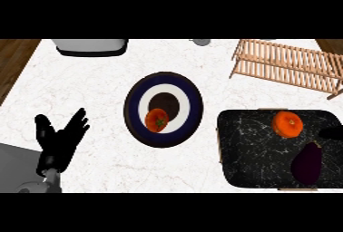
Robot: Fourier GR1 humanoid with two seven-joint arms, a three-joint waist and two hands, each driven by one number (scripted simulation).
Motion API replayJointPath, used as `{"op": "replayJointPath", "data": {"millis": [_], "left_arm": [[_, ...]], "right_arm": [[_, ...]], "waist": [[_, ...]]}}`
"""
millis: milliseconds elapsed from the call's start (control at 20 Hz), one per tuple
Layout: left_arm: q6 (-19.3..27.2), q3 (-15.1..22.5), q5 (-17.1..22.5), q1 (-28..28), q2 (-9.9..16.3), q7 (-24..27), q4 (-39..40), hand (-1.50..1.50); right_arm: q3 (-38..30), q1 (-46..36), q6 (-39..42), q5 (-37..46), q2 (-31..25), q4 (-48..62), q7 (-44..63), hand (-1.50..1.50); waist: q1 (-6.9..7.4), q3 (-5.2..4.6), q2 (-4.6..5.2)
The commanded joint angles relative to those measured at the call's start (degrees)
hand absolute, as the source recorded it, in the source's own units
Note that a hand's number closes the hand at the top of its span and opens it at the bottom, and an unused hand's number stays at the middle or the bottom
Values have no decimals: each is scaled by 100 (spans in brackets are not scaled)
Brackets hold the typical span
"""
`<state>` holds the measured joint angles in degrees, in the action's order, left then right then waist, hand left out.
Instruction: Pick the squash from the tray and place it in the tiered shelf
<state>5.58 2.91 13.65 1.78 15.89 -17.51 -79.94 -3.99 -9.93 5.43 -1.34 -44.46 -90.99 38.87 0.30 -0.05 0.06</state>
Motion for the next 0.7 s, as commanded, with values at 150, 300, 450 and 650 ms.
{"op": "replayJointPath", "data": {"millis": [150,300,450,650], "left_arm": [[-98,-51,-94,-170,-211,131,55,0],[-68,-88,-241,-167,-218,96,-23,0],[-307,-280,-208,-25,-176,396,416,0],[-308,-308,-340,-268,-278,609,415,0]], "right_arm": [[344,-157,373,558,354,73,545,-150],[482,-386,459,898,612,171,751,-150],[419,-549,670,1083,631,446,851,-150],[556,-304,369,1655,1032,118,1149,-150]], "waist": [[-16,5,-10],[-12,5,-10],[-10,4,-4],[-18,4,-8]]}}
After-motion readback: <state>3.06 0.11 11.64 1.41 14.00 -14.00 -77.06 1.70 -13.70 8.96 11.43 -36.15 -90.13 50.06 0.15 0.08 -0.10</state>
